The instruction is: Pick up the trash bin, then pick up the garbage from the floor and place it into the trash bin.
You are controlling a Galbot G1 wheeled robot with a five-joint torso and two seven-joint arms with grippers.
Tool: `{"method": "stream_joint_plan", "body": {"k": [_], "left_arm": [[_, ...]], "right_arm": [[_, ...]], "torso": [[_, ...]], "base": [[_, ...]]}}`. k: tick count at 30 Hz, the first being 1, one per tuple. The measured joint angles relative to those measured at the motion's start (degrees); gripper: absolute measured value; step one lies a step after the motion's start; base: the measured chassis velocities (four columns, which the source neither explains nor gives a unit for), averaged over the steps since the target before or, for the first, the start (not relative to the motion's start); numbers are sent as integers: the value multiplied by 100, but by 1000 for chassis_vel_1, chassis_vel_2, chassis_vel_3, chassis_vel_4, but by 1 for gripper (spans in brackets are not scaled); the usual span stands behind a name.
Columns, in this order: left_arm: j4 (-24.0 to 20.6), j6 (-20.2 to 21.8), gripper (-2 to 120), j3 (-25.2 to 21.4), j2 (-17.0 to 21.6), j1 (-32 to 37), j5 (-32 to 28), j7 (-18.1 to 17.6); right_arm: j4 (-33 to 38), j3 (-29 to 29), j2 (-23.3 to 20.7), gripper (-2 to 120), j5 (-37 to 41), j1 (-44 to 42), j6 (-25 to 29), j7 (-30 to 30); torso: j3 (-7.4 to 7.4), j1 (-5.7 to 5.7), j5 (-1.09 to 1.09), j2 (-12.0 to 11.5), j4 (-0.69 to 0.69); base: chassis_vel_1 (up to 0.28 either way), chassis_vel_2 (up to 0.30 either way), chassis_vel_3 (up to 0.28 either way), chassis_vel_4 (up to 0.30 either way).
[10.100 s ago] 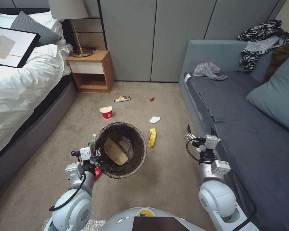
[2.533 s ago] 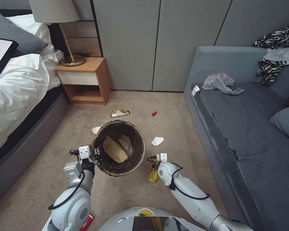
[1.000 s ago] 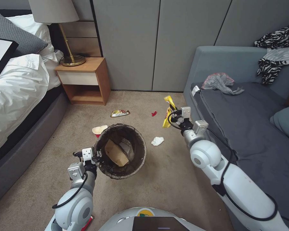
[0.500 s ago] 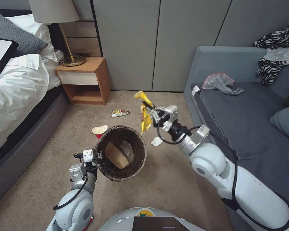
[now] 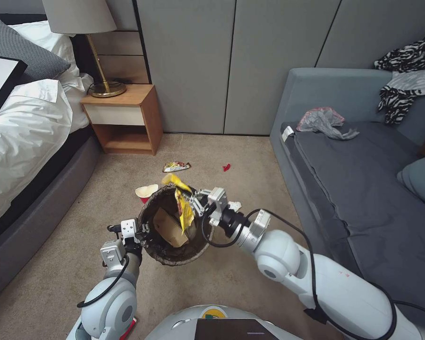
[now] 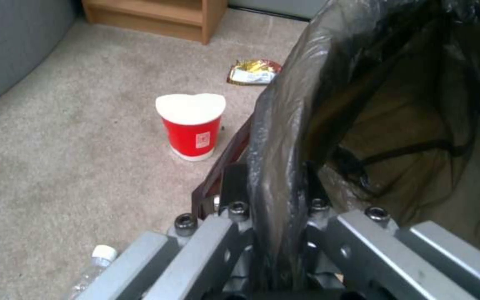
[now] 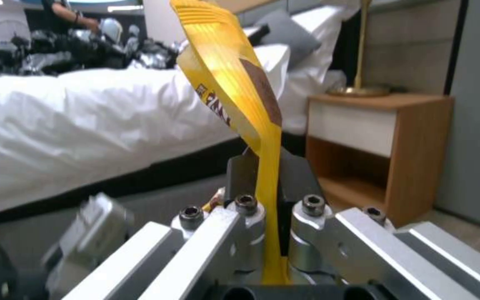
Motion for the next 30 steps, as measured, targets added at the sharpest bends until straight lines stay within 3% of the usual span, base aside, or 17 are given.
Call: {"method": "stream_joint_plan", "body": {"k": [17,22,30], "left_arm": [[-41,-4,0,-18,-9,-19,-33,-4],[-59,-15,0,-30,-7,-20,-51,-8],[-51,-19,0,-16,-15,-61,-64,-17]], "right_arm": [[-586,-494,167,-1,-263,67,100,22],[-817,-601,209,23,-372,126,96,99],[-935,-664,278,48,-490,149,39,278]], "torso": [[0,0,1,0,0],[0,0,0,0,1],[-1,0,1,0,0]], "base": [[0,0,0,0],[0,0,0,0],[0,0,0,0]]}}
